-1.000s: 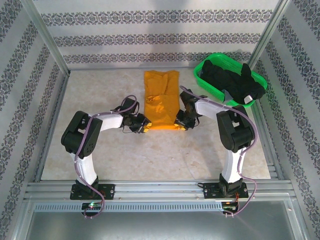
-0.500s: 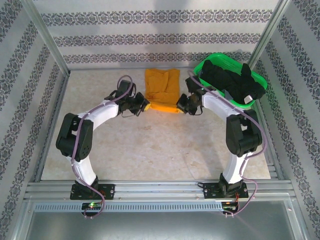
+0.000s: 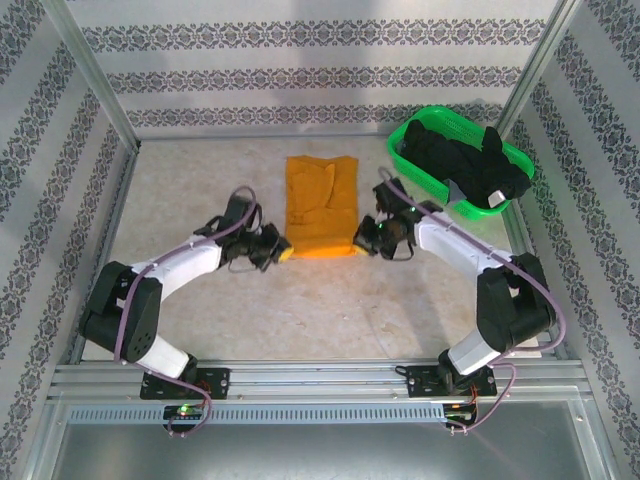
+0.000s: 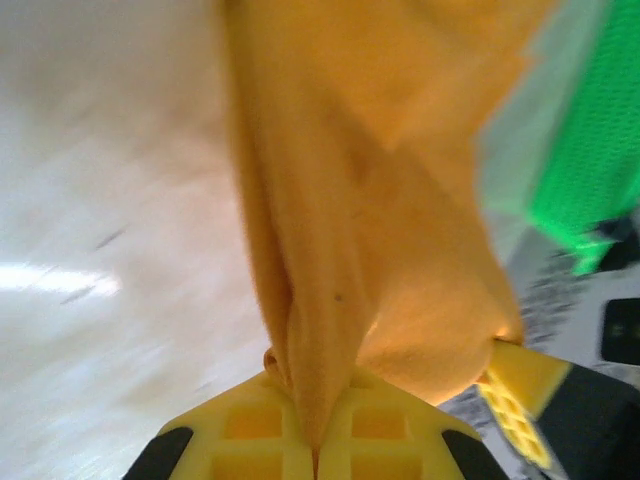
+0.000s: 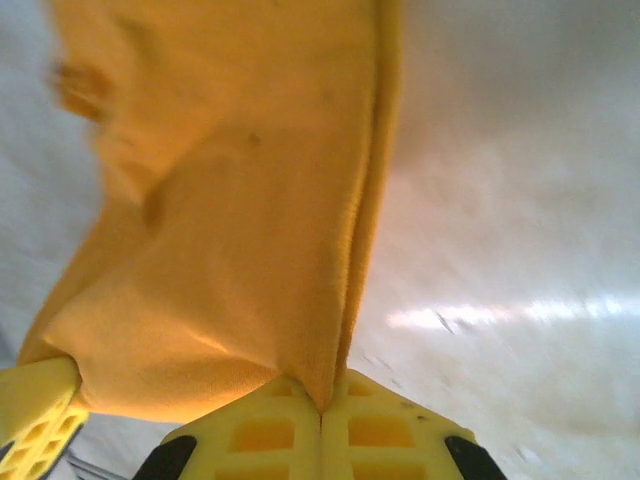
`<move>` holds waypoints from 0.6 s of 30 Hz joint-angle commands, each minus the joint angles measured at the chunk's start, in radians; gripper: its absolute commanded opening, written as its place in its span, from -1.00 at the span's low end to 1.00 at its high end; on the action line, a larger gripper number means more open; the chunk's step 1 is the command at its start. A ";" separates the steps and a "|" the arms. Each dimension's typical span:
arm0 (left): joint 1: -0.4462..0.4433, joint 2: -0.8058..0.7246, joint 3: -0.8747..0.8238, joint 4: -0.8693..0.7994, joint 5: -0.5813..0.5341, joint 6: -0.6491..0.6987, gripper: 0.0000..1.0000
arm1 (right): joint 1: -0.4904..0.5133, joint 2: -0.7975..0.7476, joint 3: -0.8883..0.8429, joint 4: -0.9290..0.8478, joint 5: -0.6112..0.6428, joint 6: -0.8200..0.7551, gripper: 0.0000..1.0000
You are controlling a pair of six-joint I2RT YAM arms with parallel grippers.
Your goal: Fold and stack the t-shirts
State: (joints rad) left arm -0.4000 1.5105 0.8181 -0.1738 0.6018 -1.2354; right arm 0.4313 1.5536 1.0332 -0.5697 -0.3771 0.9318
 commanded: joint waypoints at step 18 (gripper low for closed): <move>-0.168 -0.421 -0.057 -0.272 -0.142 -0.025 -1.00 | 0.179 -0.349 -0.099 -0.230 0.100 0.149 -1.00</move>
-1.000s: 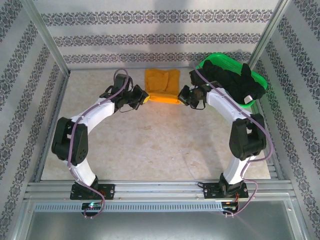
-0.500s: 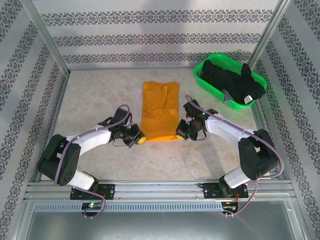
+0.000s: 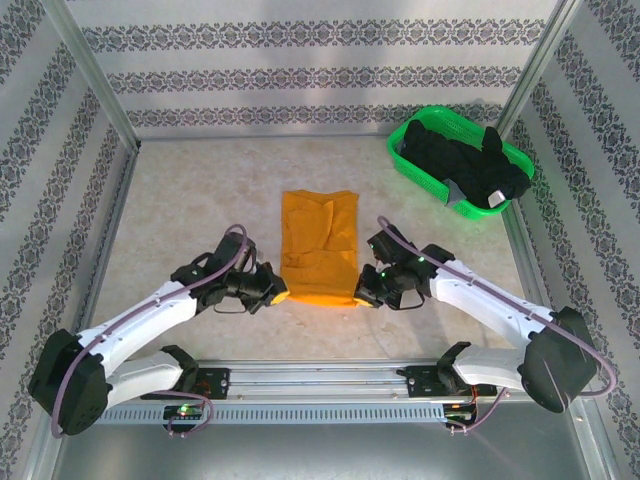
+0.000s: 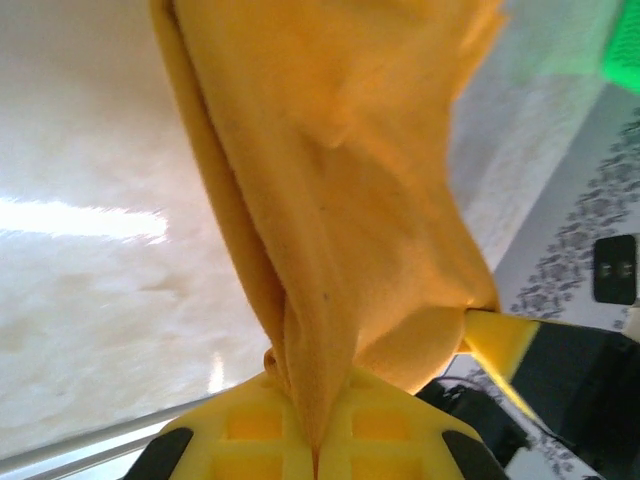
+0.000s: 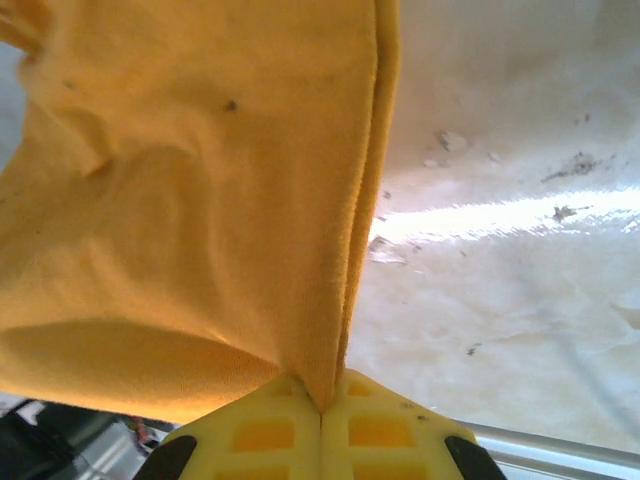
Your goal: Fold and stack the t-shirts
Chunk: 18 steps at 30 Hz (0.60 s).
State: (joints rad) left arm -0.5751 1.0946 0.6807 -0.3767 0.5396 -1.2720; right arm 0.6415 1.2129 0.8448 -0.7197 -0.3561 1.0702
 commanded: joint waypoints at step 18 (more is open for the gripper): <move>0.341 0.812 0.805 0.080 0.061 0.124 -1.00 | -0.309 0.727 0.859 -0.010 0.043 -0.074 -1.00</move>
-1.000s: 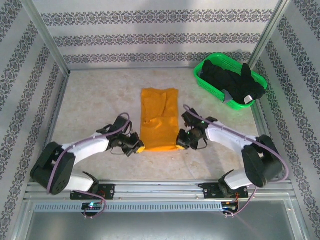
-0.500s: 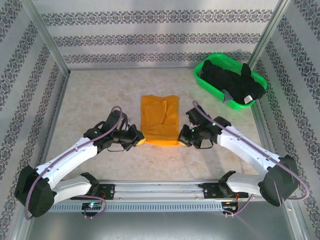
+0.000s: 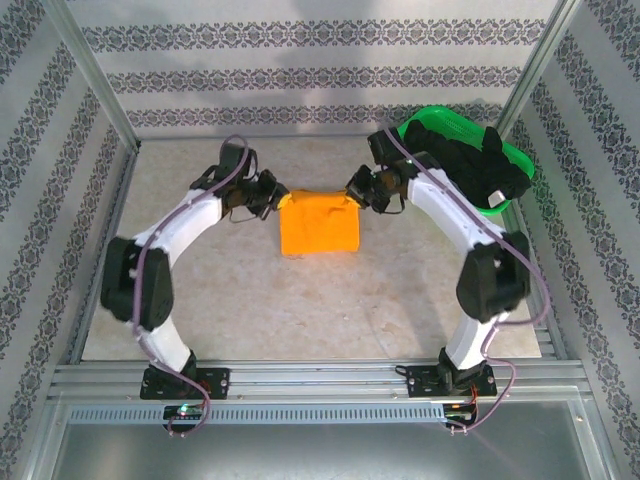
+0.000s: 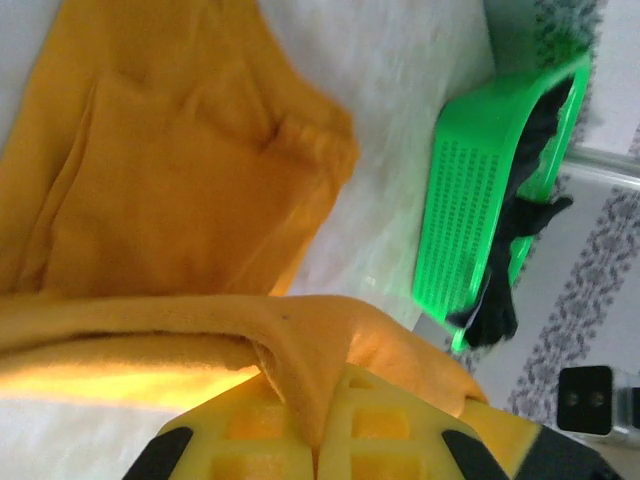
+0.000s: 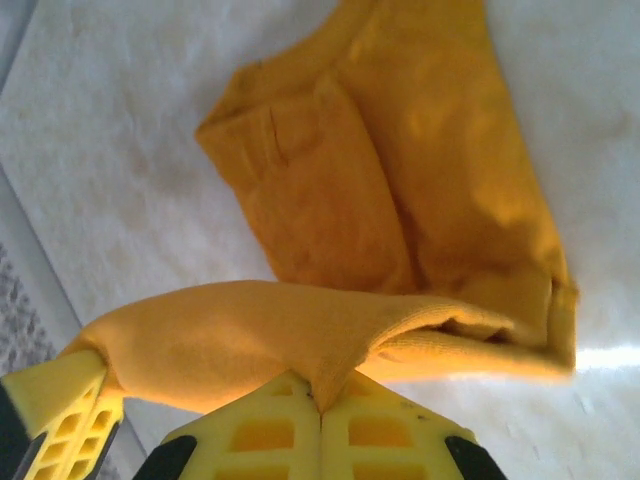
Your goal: Fold and stack the t-shirts
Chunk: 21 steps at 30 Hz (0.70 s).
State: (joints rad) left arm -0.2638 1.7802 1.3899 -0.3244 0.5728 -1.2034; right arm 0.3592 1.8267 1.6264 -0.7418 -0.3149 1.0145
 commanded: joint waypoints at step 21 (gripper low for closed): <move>-0.161 -0.215 -0.409 0.293 -0.154 -0.253 0.12 | -0.058 -0.181 -0.279 0.294 0.002 -0.118 -0.05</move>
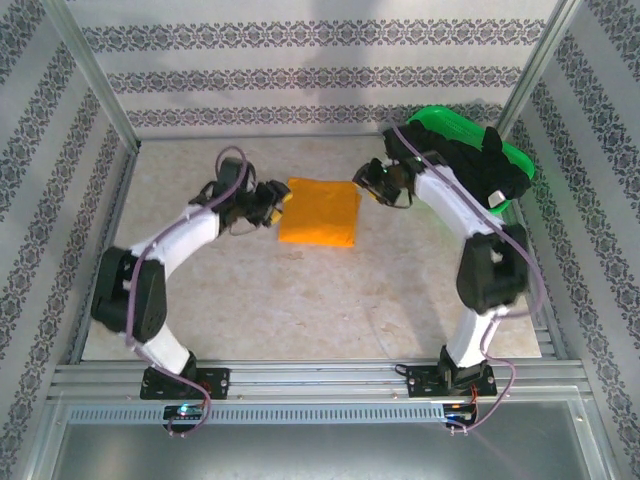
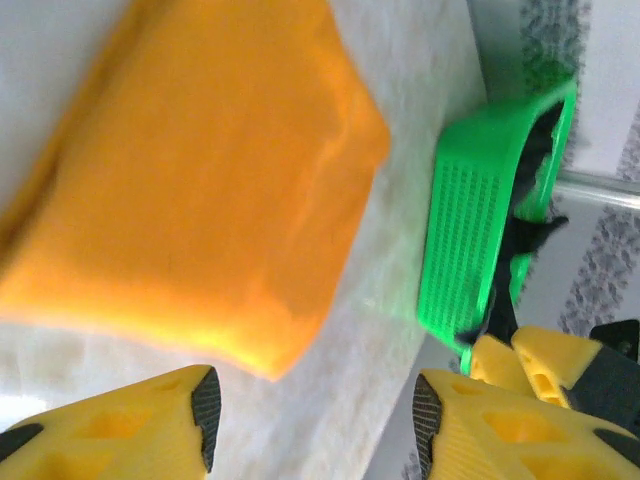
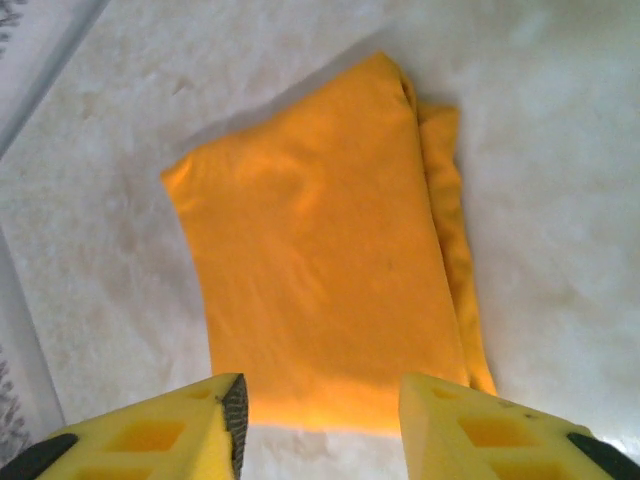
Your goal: Fold and stack the t-shirts
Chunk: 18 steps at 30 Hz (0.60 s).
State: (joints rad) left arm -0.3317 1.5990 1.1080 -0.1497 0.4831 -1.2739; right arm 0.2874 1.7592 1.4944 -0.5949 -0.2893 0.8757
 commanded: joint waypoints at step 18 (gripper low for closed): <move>-0.315 0.349 -0.145 0.668 -0.482 -0.598 0.27 | 0.012 -0.481 -0.532 0.271 -0.185 0.140 0.13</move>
State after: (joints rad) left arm -0.6296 1.8828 0.9234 0.4007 0.0677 -1.7947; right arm 0.2989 1.3022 0.9657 -0.3283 -0.4541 1.0157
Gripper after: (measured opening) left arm 0.641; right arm 0.563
